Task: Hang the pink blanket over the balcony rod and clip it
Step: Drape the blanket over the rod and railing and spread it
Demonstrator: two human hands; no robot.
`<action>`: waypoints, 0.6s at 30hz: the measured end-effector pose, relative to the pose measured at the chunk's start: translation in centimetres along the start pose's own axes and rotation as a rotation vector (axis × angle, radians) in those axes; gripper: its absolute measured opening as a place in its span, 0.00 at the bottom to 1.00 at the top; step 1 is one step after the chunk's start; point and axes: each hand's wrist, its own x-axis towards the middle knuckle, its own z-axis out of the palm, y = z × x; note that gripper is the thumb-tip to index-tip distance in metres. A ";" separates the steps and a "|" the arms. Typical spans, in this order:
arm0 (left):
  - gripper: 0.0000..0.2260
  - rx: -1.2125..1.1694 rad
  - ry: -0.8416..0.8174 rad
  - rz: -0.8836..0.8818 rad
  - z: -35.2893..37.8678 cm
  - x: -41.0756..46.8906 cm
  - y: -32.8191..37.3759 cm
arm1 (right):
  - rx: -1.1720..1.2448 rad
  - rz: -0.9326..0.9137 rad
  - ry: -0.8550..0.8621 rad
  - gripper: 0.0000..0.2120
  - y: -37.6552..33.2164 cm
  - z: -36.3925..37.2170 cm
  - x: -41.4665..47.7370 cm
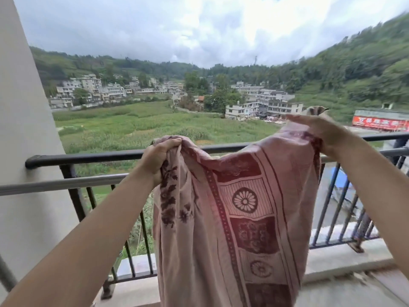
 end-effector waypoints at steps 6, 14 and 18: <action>0.24 0.082 -0.091 0.061 15.4 3.1 -2.5 | -0.571 0.034 -0.087 0.73 1.6 -2.6 0.1; 0.07 0.053 -0.146 0.314 26.2 5.3 -4.8 | -0.896 -0.479 0.237 0.13 4.2 -11.2 3.4; 0.19 0.260 0.077 0.392 24.9 8.0 -5.2 | -0.856 -0.608 0.562 0.16 2.8 -15.6 5.8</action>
